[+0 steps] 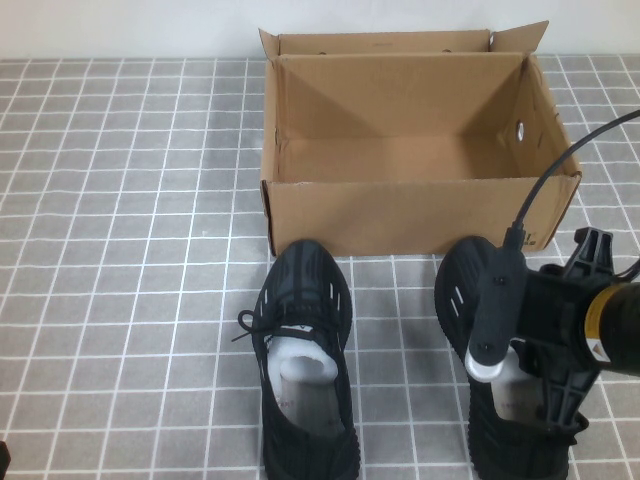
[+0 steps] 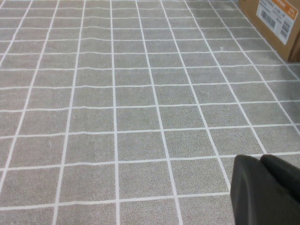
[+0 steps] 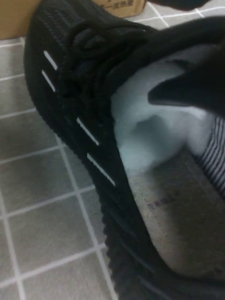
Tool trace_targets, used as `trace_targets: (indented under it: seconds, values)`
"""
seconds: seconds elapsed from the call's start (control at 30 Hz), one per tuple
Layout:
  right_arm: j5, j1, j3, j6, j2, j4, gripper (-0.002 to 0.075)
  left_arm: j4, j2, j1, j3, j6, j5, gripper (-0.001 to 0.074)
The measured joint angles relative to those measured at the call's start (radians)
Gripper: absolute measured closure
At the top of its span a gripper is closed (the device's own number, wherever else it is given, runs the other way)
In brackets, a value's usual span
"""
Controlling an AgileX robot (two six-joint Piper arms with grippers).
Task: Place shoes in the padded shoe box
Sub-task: Pick up the shoe from the table, then place the shoe in the shoe box
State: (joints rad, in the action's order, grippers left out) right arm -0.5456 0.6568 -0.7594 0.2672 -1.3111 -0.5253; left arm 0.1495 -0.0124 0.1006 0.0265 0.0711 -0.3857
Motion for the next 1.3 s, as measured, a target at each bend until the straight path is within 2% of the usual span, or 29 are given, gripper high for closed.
trace_targets:
  seconds: [0.1, 0.3, 0.37, 0.7, 0.83, 1.3]
  values:
    - [0.005, 0.000, 0.000, -0.042, -0.012, -0.029, 0.0460, 0.000, 0.000, 0.000, 0.000, 0.000, 0.000, 0.0738]
    - [0.005, 0.000, -0.002, -0.063, -0.012, -0.040, 0.0668, 0.000, 0.000, 0.000, 0.000, 0.000, 0.000, 0.0738]
    - [0.001, 0.000, -0.002, -0.065, -0.012, -0.040, 0.0706, 0.000, 0.000, 0.000, 0.000, 0.000, 0.000, 0.0738]
    - [-0.026, 0.000, -0.002, -0.066, 0.009, -0.020, 0.0729, 0.000, 0.000, 0.000, 0.000, 0.000, 0.000, 0.0738]
    - [-0.095, 0.000, -0.032, -0.066, 0.034, 0.010, 0.0729, 0.000, 0.000, 0.000, 0.000, 0.000, 0.000, 0.0738]
    - [-0.437, 0.000, -0.488, -0.066, 0.038, 0.248, 0.0730, 0.000, 0.000, 0.000, 0.000, 0.000, 0.000, 0.0738]
